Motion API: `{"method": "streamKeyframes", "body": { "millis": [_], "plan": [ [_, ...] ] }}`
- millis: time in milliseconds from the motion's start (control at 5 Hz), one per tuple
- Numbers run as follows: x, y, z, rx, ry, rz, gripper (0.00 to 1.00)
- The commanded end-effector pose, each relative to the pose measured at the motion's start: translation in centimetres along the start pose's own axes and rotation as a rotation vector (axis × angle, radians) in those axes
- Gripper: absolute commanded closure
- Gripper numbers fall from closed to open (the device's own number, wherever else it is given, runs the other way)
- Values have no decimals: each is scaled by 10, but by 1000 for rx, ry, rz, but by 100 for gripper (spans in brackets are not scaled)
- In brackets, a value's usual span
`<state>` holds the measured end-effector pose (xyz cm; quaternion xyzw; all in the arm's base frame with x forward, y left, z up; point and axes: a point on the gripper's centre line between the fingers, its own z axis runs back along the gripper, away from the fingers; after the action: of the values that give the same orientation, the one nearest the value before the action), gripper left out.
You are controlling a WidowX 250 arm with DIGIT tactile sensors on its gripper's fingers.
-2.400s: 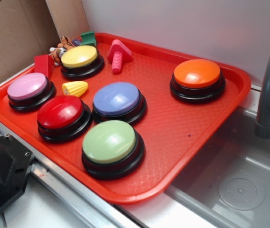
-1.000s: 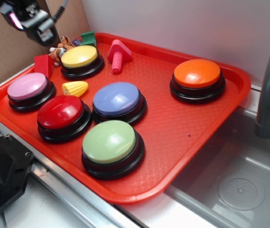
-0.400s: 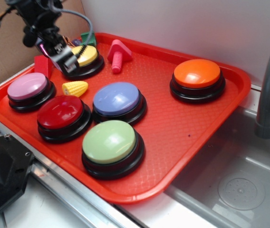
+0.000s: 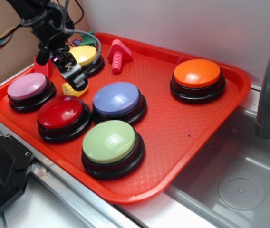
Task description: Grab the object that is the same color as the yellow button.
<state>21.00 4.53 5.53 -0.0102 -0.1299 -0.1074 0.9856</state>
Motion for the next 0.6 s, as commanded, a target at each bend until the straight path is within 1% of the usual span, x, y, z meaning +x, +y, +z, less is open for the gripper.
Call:
{"method": "streamKeyframes", "body": {
  "millis": [0, 400],
  "plan": [
    [-2, 15, -16, 24, 26, 21, 0],
    [-4, 19, -30, 17, 59, 16, 0]
  ]
}}
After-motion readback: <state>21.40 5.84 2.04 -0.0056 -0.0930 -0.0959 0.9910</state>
